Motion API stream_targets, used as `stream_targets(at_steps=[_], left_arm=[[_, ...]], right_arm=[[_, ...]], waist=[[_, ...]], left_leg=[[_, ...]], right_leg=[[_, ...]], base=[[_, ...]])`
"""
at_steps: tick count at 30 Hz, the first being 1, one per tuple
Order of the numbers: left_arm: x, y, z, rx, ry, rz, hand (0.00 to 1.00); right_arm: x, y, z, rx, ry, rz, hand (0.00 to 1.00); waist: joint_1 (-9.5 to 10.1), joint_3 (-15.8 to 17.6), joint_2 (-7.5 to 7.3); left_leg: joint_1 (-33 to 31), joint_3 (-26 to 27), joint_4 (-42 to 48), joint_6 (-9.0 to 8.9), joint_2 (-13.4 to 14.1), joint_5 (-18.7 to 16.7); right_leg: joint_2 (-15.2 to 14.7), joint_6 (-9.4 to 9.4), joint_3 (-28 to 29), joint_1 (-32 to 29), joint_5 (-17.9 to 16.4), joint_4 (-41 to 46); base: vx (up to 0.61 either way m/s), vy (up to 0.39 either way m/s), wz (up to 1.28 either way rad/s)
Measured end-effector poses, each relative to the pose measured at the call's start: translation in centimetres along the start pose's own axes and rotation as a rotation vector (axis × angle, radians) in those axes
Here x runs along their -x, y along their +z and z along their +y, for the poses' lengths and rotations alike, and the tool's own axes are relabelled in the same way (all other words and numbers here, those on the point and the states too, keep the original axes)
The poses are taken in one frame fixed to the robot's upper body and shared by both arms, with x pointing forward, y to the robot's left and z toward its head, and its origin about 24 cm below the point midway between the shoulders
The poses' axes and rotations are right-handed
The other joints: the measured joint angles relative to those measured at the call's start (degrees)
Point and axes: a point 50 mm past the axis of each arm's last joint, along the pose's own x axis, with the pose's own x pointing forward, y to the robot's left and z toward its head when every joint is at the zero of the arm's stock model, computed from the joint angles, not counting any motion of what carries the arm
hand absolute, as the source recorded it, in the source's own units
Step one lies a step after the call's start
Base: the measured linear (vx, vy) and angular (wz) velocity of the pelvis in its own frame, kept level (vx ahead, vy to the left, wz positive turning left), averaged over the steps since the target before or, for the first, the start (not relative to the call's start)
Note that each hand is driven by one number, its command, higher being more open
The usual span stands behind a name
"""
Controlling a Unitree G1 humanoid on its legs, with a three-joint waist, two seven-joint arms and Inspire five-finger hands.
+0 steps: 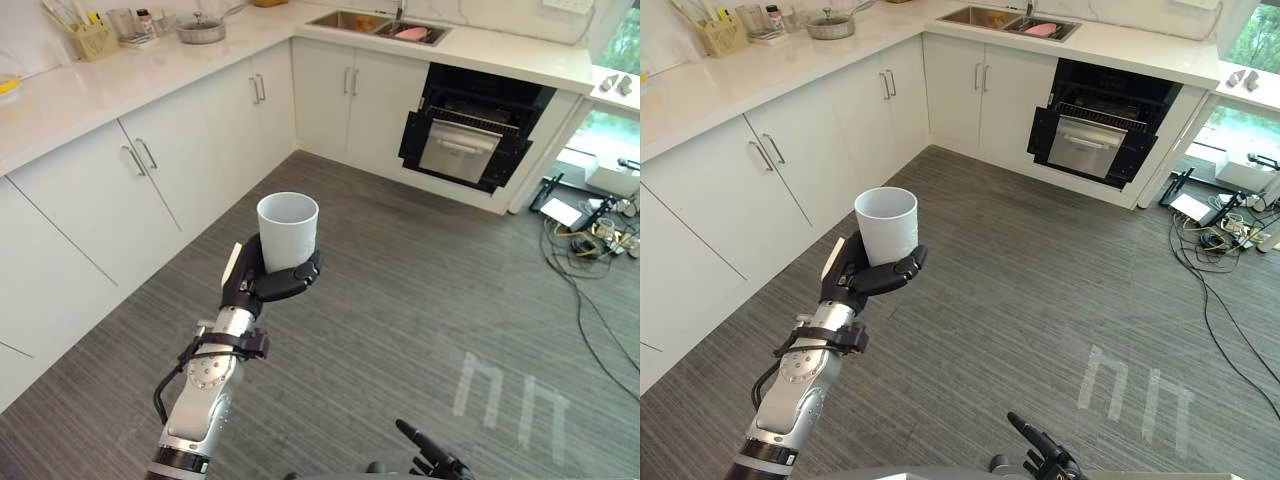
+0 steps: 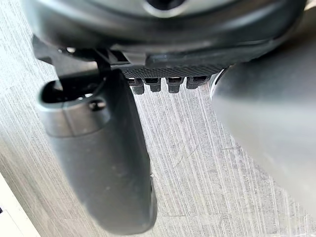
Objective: Walk over to the sink, pick up the cup, carry it to the dishwasher, place the cup inside the dishwasher, then close the dishwasher door
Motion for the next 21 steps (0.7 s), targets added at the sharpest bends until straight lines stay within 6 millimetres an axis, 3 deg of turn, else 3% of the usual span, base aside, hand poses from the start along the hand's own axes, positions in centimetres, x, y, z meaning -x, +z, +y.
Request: stream_targets(at_steps=[2,3,7,9,11,12,13,16,17,18,19,20,21], left_arm=[[0.1,0.0,0.2,0.0,0.011,-0.001,0.0],[0.9,-1.0,0.2,0.043,0.05,0.03,0.0],[0.9,-1.1,0.2,0.045,0.051,0.031,0.0],[0.9,-1.8,-0.2,0.078,0.061,0.051,0.0],[1.0,-2.5,-0.8,0.146,0.074,0.075,0.0],[1.0,-2.9,-1.2,0.185,0.078,0.092,0.0],[1.0,-3.0,-1.3,0.192,0.076,0.094,0.0],[0.7,-2.9,-3.0,0.274,0.012,0.101,0.0],[0.2,-2.6,-3.7,0.297,-0.024,0.095,0.0],[0.1,-2.6,-4.1,0.31,-0.045,0.104,0.0],[0.0,-2.5,-4.1,0.314,-0.053,0.102,0.0],[-0.5,-2.1,-4.2,0.33,-0.069,0.091,0.0],[-0.8,-1.7,-4.2,0.345,-0.077,0.079,0.0]], right_arm=[[0.0,0.0,0.1,0.002,0.006,0.012,1.0],[0.1,-0.5,0.1,0.16,0.037,0.079,1.0],[0.2,-0.7,0.0,0.158,0.034,0.082,1.0],[0.4,-1.0,-0.6,0.146,0.02,0.084,1.0],[0.6,-1.1,-1.0,0.119,0.014,0.07,1.0],[0.6,-1.1,-1.2,0.082,0.02,0.048,1.0],[0.7,-1.1,-1.2,0.074,0.021,0.043,1.0],[0.9,-1.0,-1.9,-0.016,0.01,-0.009,1.0],[1.1,-1.3,-2.0,-0.069,0.008,-0.037,1.0],[1.2,-2.5,-1.9,-0.12,0.012,-0.03,1.0],[1.2,-3.1,-1.7,-0.168,0.018,-0.034,1.0],[1.3,-3.6,-1.6,-0.208,0.026,-0.053,1.0],[1.4,-3.9,-1.5,-0.212,0.027,-0.05,1.0]], waist=[[-0.43,0.0,0.0],[-0.81,-1.2,-0.25],[-0.87,-1.2,-0.33],[-0.92,-1.2,-0.39],[-0.76,-1.0,-0.54],[-0.83,0.0,-1.53],[-0.82,0.3,-1.71],[-0.96,1.6,-1.59],[-1.03,3.4,-1.56],[-1.1,3.6,-0.74],[-1.08,3.6,-0.58],[-1.05,3.6,-1.17],[-0.68,3.9,-2.1]], left_leg=[[0.2,0.9,0.0,0.02,0.3,0.0],[1.1,3.1,-0.4,-0.06,1.2,0.1],[1.1,2.9,-0.2,-0.04,1.2,0.1],[1.9,2.3,0.0,-0.06,1.3,-0.2],[2.2,2.1,1.3,-0.41,1.5,-1.6],[3.6,2.5,1.9,0.19,0.8,-2.9],[4.0,2.8,1.9,0.17,0.7,-3.0],[6.2,3.1,1.8,1.46,-0.3,-3.9],[6.9,2.2,4.0,2.05,0.0,-4.9],[6.1,1.4,7.6,1.77,2.1,-7.0],[5.4,0.9,9.0,1.54,3.0,-7.8],[4.8,0.1,10.3,1.35,3.4,-8.7],[5.1,0.0,11.3,1.06,3.0,-9.7]], right_leg=[[0.4,-0.31,0.9,0.0,0.6,-0.5],[1.4,-0.97,1.4,0.9,2.5,-3.2],[1.4,-0.96,0.9,1.1,2.4,-3.3],[0.9,-1.32,-2.5,1.7,1.3,-1.7],[-0.5,-1.36,-4.6,-1.5,-3.6,7.5],[-2.6,-0.92,-5.7,-3.3,-7.9,15.9],[-3.1,-0.87,-6.1,-3.6,-8.4,17.5],[-7.5,0.29,-7.5,-9.4,-9.5,34.8],[-8.7,1.48,-7.5,-13.5,-9.5,42.3],[-6.7,0.57,-7.2,-14.3,-11.2,37.4],[-5.6,0.85,-7.4,-14.7,-10.9,33.2],[-4.8,1.92,-8.1,-14.6,-8.1,21.6],[-5.2,1.82,-9.8,-14.4,-5.7,13.1]], base=[[-0.05,-0.025,-0.26],[-0.01,-0.007,-0.04],[0.0,-0.002,0.02],[0.0,-0.023,0.16],[0.0,-0.006,0.17],[-0.01,0.003,0.15],[-0.02,-0.004,0.14],[-0.03,0.02,0.21],[0.02,0.018,0.36],[0.04,0.013,0.36],[0.09,0.01,0.37],[0.15,-0.01,0.27],[0.18,-0.035,0.18]])
